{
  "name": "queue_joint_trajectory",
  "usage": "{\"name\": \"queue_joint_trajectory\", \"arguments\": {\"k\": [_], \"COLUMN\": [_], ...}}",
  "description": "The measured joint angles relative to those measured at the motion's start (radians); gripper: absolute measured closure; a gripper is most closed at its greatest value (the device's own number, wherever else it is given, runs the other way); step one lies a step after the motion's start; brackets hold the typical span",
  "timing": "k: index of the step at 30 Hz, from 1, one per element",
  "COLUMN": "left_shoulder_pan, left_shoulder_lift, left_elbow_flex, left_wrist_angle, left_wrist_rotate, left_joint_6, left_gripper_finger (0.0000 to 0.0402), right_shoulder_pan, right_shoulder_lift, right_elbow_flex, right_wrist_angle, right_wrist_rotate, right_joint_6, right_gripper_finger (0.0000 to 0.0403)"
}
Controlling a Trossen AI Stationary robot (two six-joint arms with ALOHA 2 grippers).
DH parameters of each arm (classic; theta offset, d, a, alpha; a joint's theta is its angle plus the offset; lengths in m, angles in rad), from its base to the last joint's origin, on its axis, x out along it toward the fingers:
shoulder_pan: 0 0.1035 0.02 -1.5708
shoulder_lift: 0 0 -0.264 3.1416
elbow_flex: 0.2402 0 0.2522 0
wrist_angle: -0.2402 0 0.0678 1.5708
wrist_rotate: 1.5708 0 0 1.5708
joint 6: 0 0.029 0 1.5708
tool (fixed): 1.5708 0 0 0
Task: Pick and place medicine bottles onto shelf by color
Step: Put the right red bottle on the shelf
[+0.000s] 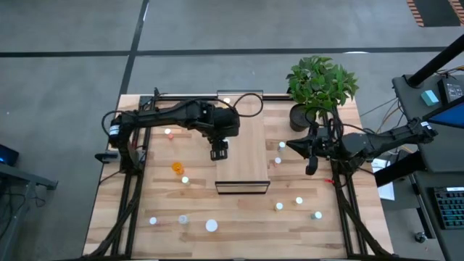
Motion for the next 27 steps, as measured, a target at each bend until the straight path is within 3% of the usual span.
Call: {"name": "queue_joint_trajectory", "arguments": {"k": [6,10,14,27], "left_shoulder_pan": [-0.001,-0.001,-0.001,-0.030], "left_shoulder_lift": [-0.067,-0.133,-0.210,-0.394], "left_elbow_flex": [0.000,0.000,-0.001,-0.028], "left_wrist_angle": [0.000,0.007,0.057,0.325], "left_wrist_rotate": [0.002,0.002,0.003,0.003], "left_joint_6": [0.000,-0.004,-0.039,-0.114], "left_gripper_finger": [0.0210,0.0210,0.0210,0.0210], "right_shoulder_pan": [0.002,0.002,0.006,0.013], "right_shoulder_lift": [0.010,0.079,0.161,0.225], "right_elbow_flex": [0.080,0.093,0.058,-0.088], "right_wrist_angle": [-0.340,-0.467,-0.482,-0.442], "right_wrist_rotate": [-0.070,-0.164,-0.216,-0.179], "right_joint_6": [0.178,0.205,0.204,0.139], "right_gripper_finger": [0.0394,0.0394,0.0394,0.0390]}}
